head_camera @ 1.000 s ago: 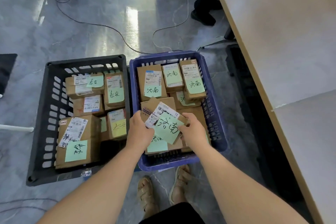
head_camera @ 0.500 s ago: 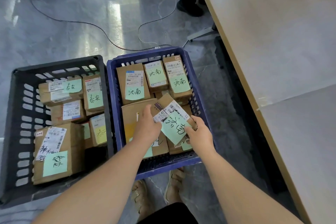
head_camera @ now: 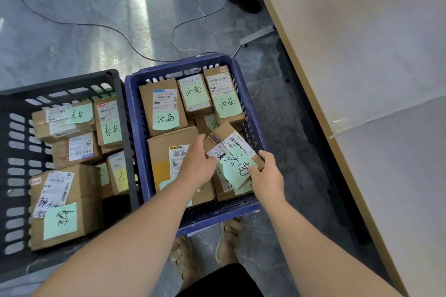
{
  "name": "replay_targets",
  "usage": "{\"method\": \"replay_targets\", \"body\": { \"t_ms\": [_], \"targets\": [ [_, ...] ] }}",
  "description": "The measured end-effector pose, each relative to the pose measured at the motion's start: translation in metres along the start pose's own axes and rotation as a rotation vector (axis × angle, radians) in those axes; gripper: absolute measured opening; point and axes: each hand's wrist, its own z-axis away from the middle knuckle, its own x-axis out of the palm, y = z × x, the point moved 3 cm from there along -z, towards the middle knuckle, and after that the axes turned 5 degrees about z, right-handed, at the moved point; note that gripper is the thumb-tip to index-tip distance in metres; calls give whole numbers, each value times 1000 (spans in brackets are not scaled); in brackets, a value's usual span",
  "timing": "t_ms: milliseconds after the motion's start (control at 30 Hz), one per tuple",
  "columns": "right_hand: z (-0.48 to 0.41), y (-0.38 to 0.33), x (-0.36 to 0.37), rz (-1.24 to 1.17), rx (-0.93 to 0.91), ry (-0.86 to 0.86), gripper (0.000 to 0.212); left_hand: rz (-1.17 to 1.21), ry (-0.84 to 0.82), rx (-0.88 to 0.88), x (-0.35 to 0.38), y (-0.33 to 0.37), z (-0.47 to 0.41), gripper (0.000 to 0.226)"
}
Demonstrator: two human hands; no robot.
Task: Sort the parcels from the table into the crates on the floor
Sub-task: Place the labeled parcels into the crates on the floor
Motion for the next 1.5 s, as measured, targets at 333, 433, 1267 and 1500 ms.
{"method": "replay_targets", "body": {
  "t_ms": [333, 433, 1267, 1500],
  "targets": [
    [-14, 19, 15, 8, 3, -63, 52, -76, -59, -73, 21, 7, -29, 68],
    [-23, 18, 16, 21, -8, -76, 58, -92, -41, -78, 20, 6, -35, 64],
    [-83, -134, 49, -44, -318, -241, 66, 238, 317, -66, -78, -8, -70, 62],
    [-117, -207, 111, 131, -508, -320, 54, 236, 390, -89, -133, -27, -109, 65]
  ]
}}
